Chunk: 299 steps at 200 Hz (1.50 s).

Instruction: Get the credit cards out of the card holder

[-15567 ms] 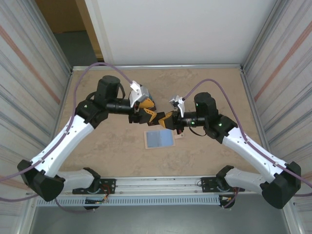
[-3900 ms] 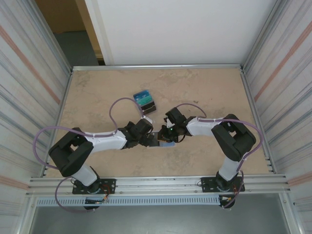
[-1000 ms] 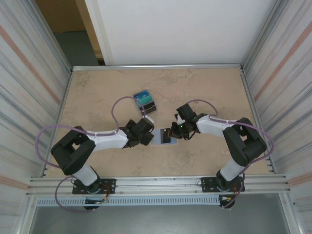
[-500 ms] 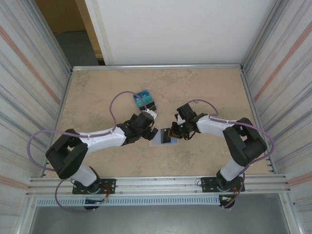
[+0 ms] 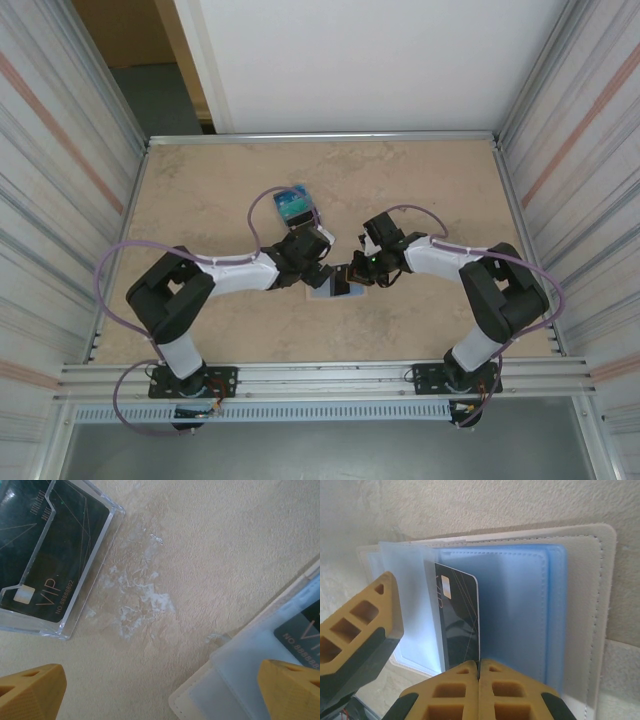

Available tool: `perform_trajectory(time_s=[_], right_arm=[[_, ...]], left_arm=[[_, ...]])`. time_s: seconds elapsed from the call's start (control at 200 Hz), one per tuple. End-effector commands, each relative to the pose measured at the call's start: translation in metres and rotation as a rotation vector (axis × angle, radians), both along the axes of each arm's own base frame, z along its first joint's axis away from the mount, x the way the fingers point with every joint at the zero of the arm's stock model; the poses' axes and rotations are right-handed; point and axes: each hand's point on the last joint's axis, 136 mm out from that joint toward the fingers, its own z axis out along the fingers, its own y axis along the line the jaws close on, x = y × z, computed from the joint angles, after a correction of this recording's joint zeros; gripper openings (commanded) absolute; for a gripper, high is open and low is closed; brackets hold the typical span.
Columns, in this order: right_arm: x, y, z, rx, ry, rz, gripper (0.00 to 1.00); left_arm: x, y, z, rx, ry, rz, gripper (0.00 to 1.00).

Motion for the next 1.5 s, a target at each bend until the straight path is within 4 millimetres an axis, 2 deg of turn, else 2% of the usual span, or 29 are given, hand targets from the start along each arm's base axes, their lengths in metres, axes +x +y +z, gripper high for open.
perform_trajectory(time_s=[0.0, 0.436, 0.596, 0.732, 1.002, 1.258, 1.383, 1.493], right_arm=[[-0.004, -0.009, 0.008, -0.024, 0.011, -0.004, 0.0], [-0.006, -0.032, 0.023, -0.072, -0.029, -0.02, 0.0], [-0.006, -0.038, 0.037, -0.082, -0.083, -0.011, 0.0], [-0.005, -0.038, 0.054, -0.067, -0.154, 0.015, 0.0], [-0.005, -0.027, 0.095, 0.006, -0.314, 0.12, 0.0], [-0.017, 0.003, 0.135, 0.12, -0.44, 0.319, 0.0], [-0.027, 0.018, 0.149, 0.169, -0.477, 0.432, 0.0], [-0.034, 0.029, 0.158, 0.203, -0.49, 0.509, 0.0]], left_arm=[[0.001, 0.003, -0.001, 0.045, 0.0, 0.002, 0.99], [-0.003, 0.023, -0.009, 0.092, 0.014, 0.043, 0.99], [-0.002, 0.025, 0.003, 0.081, -0.003, 0.049, 0.99], [-0.001, 0.023, 0.028, 0.027, -0.031, 0.059, 0.99], [-0.004, 0.015, 0.098, -0.175, -0.1, 0.012, 0.99], [-0.028, -0.002, 0.159, -0.428, -0.072, -0.287, 0.85], [-0.04, -0.004, 0.174, -0.492, -0.036, -0.417, 0.79], [-0.057, -0.01, 0.179, -0.525, 0.007, -0.567, 0.78]])
